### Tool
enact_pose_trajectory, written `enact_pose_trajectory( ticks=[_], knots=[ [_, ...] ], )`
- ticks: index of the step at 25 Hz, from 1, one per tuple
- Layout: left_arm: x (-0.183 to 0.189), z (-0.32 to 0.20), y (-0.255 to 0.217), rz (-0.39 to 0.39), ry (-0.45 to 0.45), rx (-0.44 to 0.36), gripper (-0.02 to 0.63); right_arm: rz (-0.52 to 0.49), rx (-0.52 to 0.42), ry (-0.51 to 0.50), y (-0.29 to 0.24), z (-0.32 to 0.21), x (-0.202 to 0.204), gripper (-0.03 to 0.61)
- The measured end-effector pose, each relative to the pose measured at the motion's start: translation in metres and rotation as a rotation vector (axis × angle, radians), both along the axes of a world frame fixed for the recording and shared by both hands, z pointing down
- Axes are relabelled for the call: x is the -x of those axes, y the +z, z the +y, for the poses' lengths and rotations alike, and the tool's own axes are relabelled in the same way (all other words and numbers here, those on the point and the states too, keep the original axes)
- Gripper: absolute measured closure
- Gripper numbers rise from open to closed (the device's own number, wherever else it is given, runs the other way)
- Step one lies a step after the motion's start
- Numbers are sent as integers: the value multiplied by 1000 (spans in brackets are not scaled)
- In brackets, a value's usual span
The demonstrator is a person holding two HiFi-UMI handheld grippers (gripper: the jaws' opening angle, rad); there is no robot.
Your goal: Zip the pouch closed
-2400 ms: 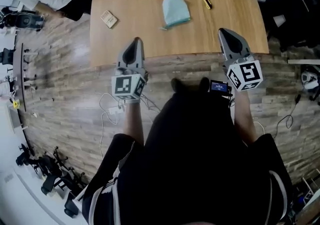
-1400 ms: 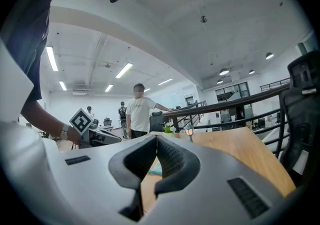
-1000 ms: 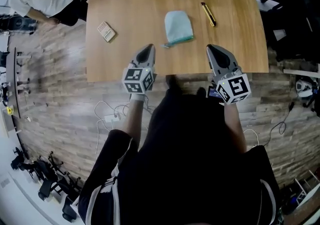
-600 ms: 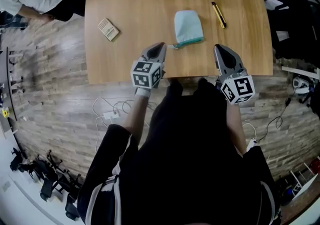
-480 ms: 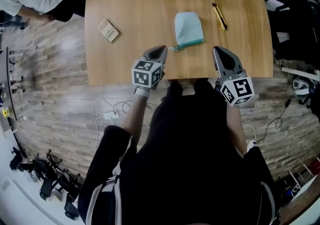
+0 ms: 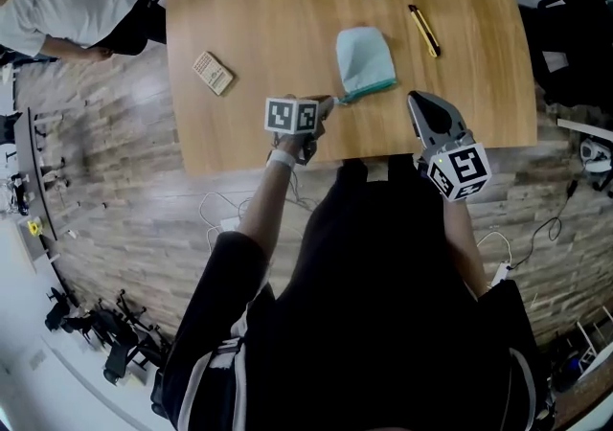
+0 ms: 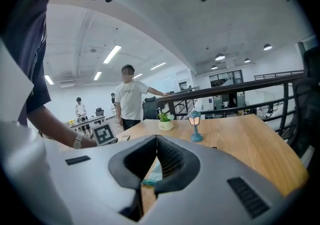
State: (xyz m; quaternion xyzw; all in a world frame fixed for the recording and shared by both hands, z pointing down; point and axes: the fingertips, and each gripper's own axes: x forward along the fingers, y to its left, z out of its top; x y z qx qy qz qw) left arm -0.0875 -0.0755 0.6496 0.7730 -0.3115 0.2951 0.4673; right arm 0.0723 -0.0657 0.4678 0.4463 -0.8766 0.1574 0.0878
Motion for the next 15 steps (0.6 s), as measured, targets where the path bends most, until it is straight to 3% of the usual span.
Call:
enact_pose_trajectory(
  ticks=[15],
  knots=[
    [5, -5, 63, 4, -54, 213, 614, 64, 79, -72, 33, 1, 29, 564]
  ],
)
